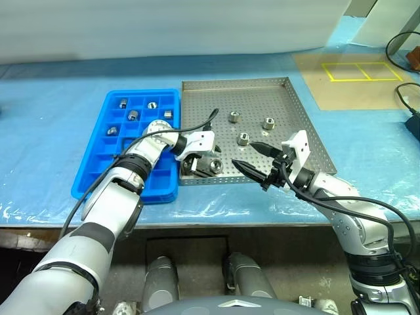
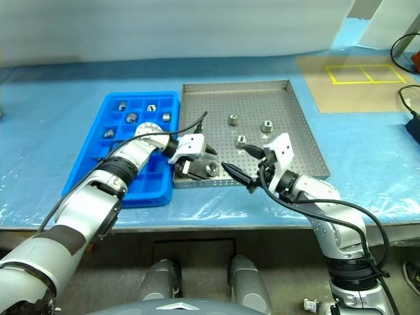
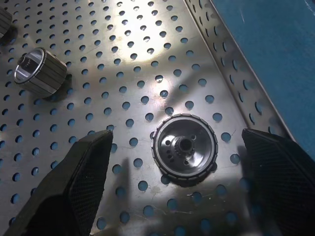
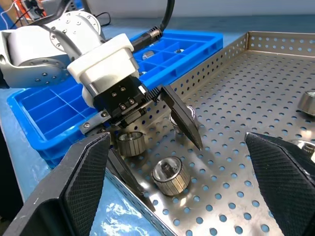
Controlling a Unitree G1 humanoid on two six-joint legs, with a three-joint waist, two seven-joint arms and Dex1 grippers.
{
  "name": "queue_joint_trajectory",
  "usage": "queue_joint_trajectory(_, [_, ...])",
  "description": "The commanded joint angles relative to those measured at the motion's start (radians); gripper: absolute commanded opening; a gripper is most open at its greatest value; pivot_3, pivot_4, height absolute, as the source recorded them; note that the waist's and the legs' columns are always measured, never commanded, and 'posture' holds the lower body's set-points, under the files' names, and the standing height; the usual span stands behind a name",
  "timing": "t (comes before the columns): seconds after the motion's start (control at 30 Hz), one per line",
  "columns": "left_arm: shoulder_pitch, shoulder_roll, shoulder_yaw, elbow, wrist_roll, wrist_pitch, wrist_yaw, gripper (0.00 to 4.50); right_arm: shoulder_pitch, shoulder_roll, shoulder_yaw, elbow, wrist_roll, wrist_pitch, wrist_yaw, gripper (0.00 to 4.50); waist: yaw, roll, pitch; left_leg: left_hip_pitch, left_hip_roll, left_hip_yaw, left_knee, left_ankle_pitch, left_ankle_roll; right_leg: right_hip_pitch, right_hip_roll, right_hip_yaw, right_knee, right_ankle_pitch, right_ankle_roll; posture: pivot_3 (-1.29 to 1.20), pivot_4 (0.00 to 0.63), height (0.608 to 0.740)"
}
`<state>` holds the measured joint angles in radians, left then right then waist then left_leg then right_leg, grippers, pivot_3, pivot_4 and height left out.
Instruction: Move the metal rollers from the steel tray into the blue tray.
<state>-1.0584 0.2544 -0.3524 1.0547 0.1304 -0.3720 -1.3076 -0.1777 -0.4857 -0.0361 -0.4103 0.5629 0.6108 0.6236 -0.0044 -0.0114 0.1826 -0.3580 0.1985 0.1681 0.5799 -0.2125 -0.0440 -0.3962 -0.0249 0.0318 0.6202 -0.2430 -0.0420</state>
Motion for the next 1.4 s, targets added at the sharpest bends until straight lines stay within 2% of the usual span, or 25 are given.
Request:
queue_joint_trajectory(0.03, [0.015, -0.022, 0.002, -0.011, -0.002, 0.008, -0.025, 4.43, 0.004, 0.0, -0.017, -0.053, -0.006, -0.03, -0.013, 4.5, -0.001, 0.0, 0.0, 0.0, 0.0, 0.0, 0.0, 0.0, 0.0, 0.0, 0.0, 0.0, 0.0, 0.0, 0.0, -0.43, 0.15, 0.74])
queue_joint_trajectory(0.17, [0.03, -0.029, -0.025, -0.015, 0.041, 0.038, 0.006, 4.43, 0.008, 0.003, -0.019, -0.052, -0.016, -0.04, -0.029, 4.5, -0.002, 0.0, 0.0, 0.0, 0.0, 0.0, 0.0, 0.0, 0.001, 0.0, 0.0, 0.0, 0.0, 0.0, 0.0, -0.43, 0.15, 0.74])
queue_joint_trajectory(0.33, [0.055, -0.033, -0.02, -0.046, 0.03, 0.059, -0.041, 4.43, 0.01, 0.002, -0.019, -0.049, -0.019, -0.047, -0.04, 4.5, -0.009, 0.0, 0.0, 0.0, 0.0, 0.0, 0.0, 0.0, 0.001, 0.001, 0.0, 0.0, -0.001, 0.0, 0.0, -0.43, 0.15, 0.74])
queue_joint_trajectory(0.43, [0.072, -0.03, -0.019, -0.07, 0.027, 0.063, -0.056, 3.85, 0.009, 0.001, -0.014, -0.041, -0.028, -0.054, -0.044, 4.5, -0.009, 0.0, 0.0, 0.001, 0.0, 0.0, 0.0, 0.0, 0.001, 0.001, 0.0, 0.0, -0.001, 0.0, 0.0, -0.43, 0.15, 0.74])
queue_joint_trajectory(0.5, [0.075, -0.032, -0.014, -0.077, 0.036, 0.059, -0.024, 3.18, 0.007, 0.003, -0.012, -0.038, -0.032, -0.058, -0.046, 4.5, -0.009, 0.0, 0.0, 0.001, 0.0, 0.0, 0.0, 0.0, 0.001, 0.002, 0.0, 0.0, -0.002, 0.0, 0.0, -0.43, 0.15, 0.74])
queue_joint_trajectory(0.67, [0.079, -0.03, -0.002, -0.089, 0.021, 0.071, -0.04, 3.18, -0.005, 0.008, -0.008, -0.025, -0.043, -0.067, -0.045, 4.5, -0.009, 0.0, 0.0, 0.005, 0.0, 0.0, 0.0, -0.001, 0.001, 0.005, 0.0, 0.0, -0.002, 0.0, -0.001, -0.42, 0.15, 0.74])
queue_joint_trajectory(0.7, [0.081, -0.027, -0.001, -0.093, 0.022, 0.071, -0.032, 2.85, -0.008, 0.009, -0.007, -0.019, -0.046, -0.07, -0.043, 4.5, -0.009, 0.0, 0.0, 0.007, 0.0, 0.0, -0.001, -0.001, 0.001, 0.006, 0.0, 0.0, -0.002, -0.002, -0.003, -0.41, 0.15, 0.74])
queue_joint_trajectory(0.8, [0.088, -0.022, 0.004, -0.107, 0.019, 0.076, -0.026, 2.85, -0.017, 0.011, -0.006, -0.004, -0.052, -0.077, -0.037, 4.5, -0.009, 0.0, 0.0, 0.007, 0.0, 0.0, -0.001, -0.001, 0.001, 0.007, 0.0, 0.0, -0.003, -0.002, -0.004, -0.4, 0.15, 0.74])
queue_joint_trajectory(0.9, [0.101, -0.016, 0.025, -0.15, -0.011, 0.098, -0.034, 2.34, -0.027, 0.015, -0.004, 0.01, -0.054, -0.085, -0.028, 4.5, -0.009, 0.0, 0.0, 0.007, 0.0, 0.0, -0.001, -0.001, 0.001, 0.007, 0.0, 0.0, -0.003, -0.002, -0.003, -0.39, 0.15, 0.74])
queue_joint_trajectory(0.97, [0.115, -0.006, 0.045, -0.209, -0.04, 0.112, -0.03, 1.78, -0.037, 0.017, 0.001, 0.02, -0.056, -0.09, -0.022, 4.5, -0.009, 0.0, 0.0, 0.007, 0.0, 0.0, -0.001, -0.001, 0.001, 0.006, 0.0, 0.0, -0.003, -0.002, -0.003, -0.38, 0.15, 0.74])
queue_joint_trajectory(1.13, [0.187, 0.038, 0.11, -0.445, -0.149, 0.244, -0.046, 1.78, -0.062, 0.021, 0.013, 0.042, -0.056, -0.099, -0.001, 4.5, -0.01, 0.0, 0.0, 0.006, 0.001, 0.0, -0.001, -0.001, 0.001, 0.006, 0.0, 0.0, -0.003, -0.002, -0.003, -0.35, 0.15, 0.74])
queue_joint_trajectory(1.27, [0.304, 0.141, 0.153, -0.709, -0.208, 0.374, -0.034, 1.78, -0.103, 0.025, 0.025, 0.079, -0.057, -0.11, 0.023, 4.5, -0.013, 0.001, 0.0, 0.007, 0.001, 0.001, -0.003, -0.001, 0.001, 0.005, 0.0, 0.0, -0.003, -0.002, -0.004, -0.29, 0.15, 0.74])
queue_joint_trajectory(1.4, [0.398, 0.264, 0.249, -0.927, -0.295, 0.535, 0.005, 1.78, -0.163, 0.028, 0.033, 0.104, -0.033, -0.099, 0.068, 4.5, -0.011, 0.002, 0.001, 0.006, 0.002, 0.001, -0.004, 0.0, 0.0, 0.001, 0.0, -0.001, -0.001, -0.002, -0.004, -0.24, 0.15, 0.74])
